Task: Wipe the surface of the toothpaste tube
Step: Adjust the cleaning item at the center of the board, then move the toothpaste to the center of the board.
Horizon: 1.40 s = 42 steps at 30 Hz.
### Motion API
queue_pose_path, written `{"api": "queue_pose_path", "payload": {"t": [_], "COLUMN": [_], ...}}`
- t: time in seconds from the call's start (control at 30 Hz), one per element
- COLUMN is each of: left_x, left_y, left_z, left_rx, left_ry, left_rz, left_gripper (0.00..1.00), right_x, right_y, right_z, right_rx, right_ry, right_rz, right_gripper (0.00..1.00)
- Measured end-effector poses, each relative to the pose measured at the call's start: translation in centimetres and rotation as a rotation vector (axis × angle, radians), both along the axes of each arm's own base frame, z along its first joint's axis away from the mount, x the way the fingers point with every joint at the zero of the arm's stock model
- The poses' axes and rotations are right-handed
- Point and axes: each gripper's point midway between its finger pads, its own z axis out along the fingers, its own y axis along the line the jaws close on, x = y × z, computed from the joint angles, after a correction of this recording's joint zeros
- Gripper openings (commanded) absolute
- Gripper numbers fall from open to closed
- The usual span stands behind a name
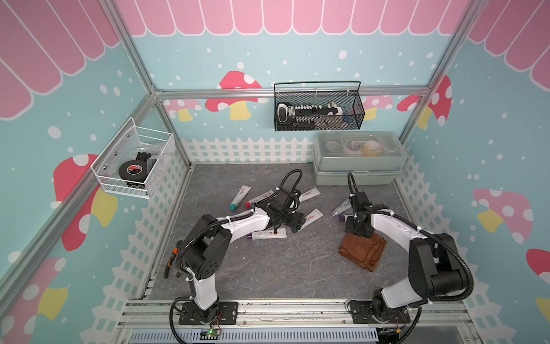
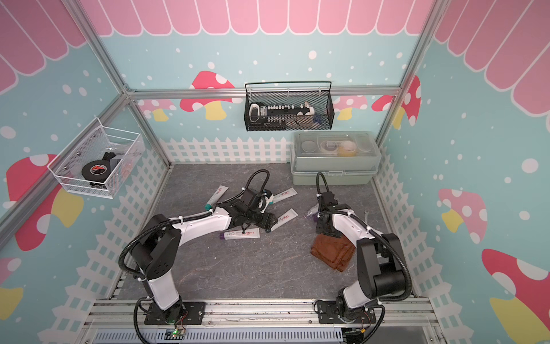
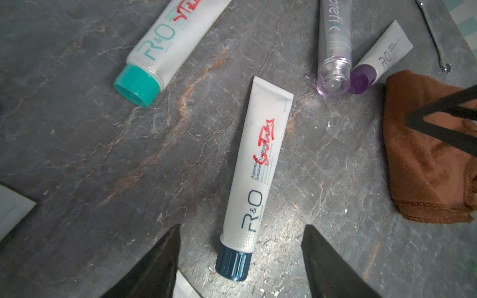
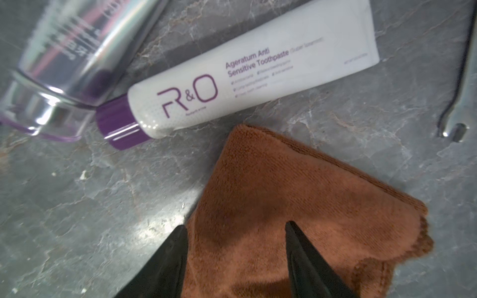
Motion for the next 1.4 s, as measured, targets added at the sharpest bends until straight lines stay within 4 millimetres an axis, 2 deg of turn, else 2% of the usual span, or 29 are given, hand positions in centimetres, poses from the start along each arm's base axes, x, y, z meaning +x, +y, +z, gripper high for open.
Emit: {"api": "queue_pose_path", "payload": {"t": [0.07,0.17,0.23,0.4,0.57,0.8,0.87,0.93,1.1,1.17,1.27,1.4], "left_x": [-0.3,-1.2,-1.8,-2.3,-2.4,-1.8,-1.7,-1.5,-1.4,-1.6,-2.0,-3.6], "left_y": [0.0,0.5,0.9,0.8,0.3,-0.9,-1.1,-1.2,-1.3,-1.4,-1.8,-2.1], "left_z": [-0.1,-0.9,-1.4,-1.9,-2.7,-4.8,-5.2,-5.3,-5.4,-5.4,-5.5,-5.5], "left_rx": [-0.004,0.004,0.016,0.040,0.058,0.088,0.094,0.100,0.104,0.106,0.105,0.099], "left_ry": [0.010,0.031,0.044,0.040,0.044,0.064,0.064,0.062,0.058,0.057,0.054,0.044], "left_rz": [-0.009,-0.014,-0.016,-0.024,-0.037,-0.052,-0.055,-0.058,-0.066,-0.070,-0.080,-0.100], "left_gripper": [0.73,0.73,0.73,0.73,0.72,0.70,0.68,0.60,0.30,0.28,0.28,0.28], "right_x": [0.0,0.3,0.5,0.5,-1.2,-4.0,-4.7,-5.4,-6.4,-6.5,-6.6,-6.3], "right_y": [0.1,0.1,0.2,1.2,2.9,6.4,7.5,8.2,8.2,8.0,7.6,7.1], "right_z": [-1.3,-1.7,-1.7,-1.4,-1.1,-0.9,-0.8,-0.7,0.2,0.4,0.6,1.1], "right_rx": [-0.003,-0.007,0.004,0.064,0.146,0.204,0.210,0.219,0.229,0.227,0.207,0.180], "right_ry": [0.038,0.051,0.046,0.016,0.005,0.044,0.057,0.061,0.046,0.044,0.040,0.022], "right_rz": [0.008,0.022,0.027,0.065,0.129,0.256,0.297,0.326,0.328,0.322,0.310,0.288], "right_gripper": [0.52,0.30,0.22,0.17,0.14,0.15,0.16,0.17,0.23,0.30,0.33,0.41]}}
